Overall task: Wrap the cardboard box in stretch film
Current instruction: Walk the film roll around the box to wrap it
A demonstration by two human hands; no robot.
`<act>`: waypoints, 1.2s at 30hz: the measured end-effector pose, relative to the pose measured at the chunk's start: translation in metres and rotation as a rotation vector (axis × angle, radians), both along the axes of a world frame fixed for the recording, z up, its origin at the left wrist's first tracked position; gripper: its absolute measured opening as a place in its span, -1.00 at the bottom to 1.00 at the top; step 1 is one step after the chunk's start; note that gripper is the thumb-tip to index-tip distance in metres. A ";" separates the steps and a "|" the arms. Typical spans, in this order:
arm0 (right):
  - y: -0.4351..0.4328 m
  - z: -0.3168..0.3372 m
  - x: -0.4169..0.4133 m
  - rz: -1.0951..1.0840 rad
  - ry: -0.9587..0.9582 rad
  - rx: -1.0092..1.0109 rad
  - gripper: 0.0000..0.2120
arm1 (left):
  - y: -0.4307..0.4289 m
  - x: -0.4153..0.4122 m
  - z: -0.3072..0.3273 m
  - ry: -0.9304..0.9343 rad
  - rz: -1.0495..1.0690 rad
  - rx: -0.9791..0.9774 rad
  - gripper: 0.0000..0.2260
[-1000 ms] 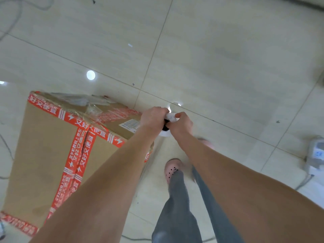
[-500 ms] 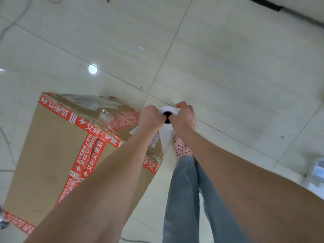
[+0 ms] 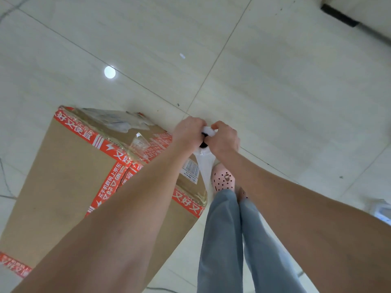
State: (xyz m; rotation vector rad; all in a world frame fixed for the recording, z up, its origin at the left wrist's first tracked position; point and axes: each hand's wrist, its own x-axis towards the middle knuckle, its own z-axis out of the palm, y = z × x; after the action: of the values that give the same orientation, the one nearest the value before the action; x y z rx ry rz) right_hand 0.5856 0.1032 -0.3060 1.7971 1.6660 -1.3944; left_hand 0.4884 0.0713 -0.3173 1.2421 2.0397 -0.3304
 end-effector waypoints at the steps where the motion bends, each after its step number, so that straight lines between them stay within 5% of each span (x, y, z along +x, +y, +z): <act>1: 0.003 0.001 -0.002 0.055 -0.002 0.020 -0.69 | 0.001 -0.002 0.000 0.001 0.019 0.002 -0.87; 8: 0.017 0.004 -0.029 0.169 0.062 0.116 -0.64 | -0.003 -0.028 0.001 -0.095 0.562 0.040 -0.82; 13: 0.018 0.007 -0.047 -0.082 0.055 -0.105 -0.60 | -0.010 -0.043 0.010 -0.261 0.984 -0.052 -0.76; 15: 0.022 0.006 -0.052 -0.098 0.063 -0.079 -0.63 | -0.006 -0.045 0.008 -0.282 0.932 -0.067 -0.77; 20: 0.038 0.006 -0.053 0.022 0.034 -0.048 -0.70 | 0.021 -0.051 0.008 -0.090 0.392 -0.019 -0.76; 25: 0.057 0.003 -0.063 0.176 0.029 -0.015 -0.68 | 0.046 -0.055 0.009 -0.026 0.226 -0.045 -0.89; 36: 0.073 -0.002 -0.121 0.210 0.183 -0.013 -0.61 | 0.029 -0.101 0.000 -0.021 0.988 -0.022 -0.85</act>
State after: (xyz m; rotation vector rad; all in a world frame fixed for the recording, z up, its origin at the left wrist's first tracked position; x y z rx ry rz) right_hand 0.4650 0.1765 -0.3085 1.4747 1.8700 -1.5080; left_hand 0.3871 0.1007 -0.3175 0.1183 2.3370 0.1357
